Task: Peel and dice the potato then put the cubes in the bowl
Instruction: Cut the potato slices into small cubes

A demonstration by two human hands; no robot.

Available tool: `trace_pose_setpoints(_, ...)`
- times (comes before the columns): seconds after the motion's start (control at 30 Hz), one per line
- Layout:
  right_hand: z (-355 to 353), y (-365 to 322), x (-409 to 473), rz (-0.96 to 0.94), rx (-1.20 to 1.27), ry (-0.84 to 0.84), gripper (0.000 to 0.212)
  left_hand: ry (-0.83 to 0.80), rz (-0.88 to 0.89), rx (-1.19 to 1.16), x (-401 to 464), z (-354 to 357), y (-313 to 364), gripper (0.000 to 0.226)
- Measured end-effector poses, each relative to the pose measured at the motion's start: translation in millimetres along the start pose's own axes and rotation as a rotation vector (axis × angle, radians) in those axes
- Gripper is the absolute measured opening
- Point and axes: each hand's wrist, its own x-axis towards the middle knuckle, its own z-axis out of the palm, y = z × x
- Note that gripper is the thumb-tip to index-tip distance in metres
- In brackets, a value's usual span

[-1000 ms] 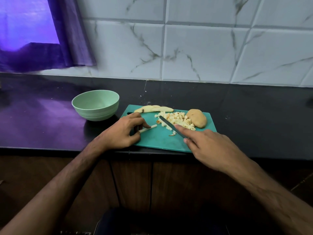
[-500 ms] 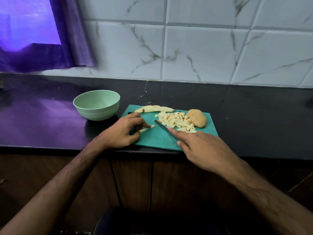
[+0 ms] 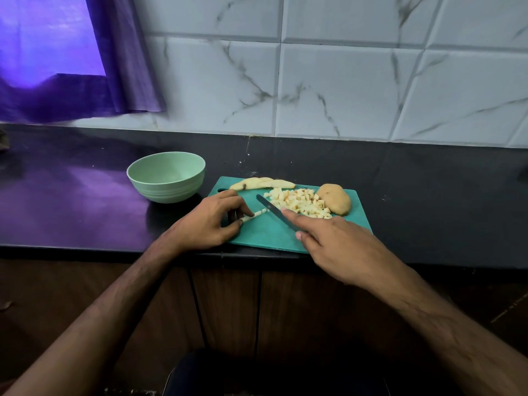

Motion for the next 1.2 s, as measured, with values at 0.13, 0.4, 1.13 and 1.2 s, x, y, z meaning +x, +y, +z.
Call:
trace_pose_setpoints(0.13, 7.0, -3.8, -6.5, -0.014, 0.014, -0.06, 0.051, 0.027, 0.003, -0.002, 0.6, 1.0, -2.5, 0.014)
trace_pose_setpoints(0.4, 3.6, -4.8, 9.0, -0.003, -0.008, -0.009, 0.05, 0.053, 0.011, -0.001, 0.0, 1.4, -4.5, 0.007)
trace_pose_setpoints(1.13, 8.6, -14.2, 5.0, -0.028, -0.037, -0.026, 0.051, 0.055, 0.006, -0.026, 1.6, 3.1, -10.3, 0.006)
trace_pose_setpoints(1.2, 7.8, -14.9, 6.0, -0.028, -0.046, -0.035, 0.051, 0.057, 0.007, -0.023, 1.6, 3.2, -9.9, 0.006)
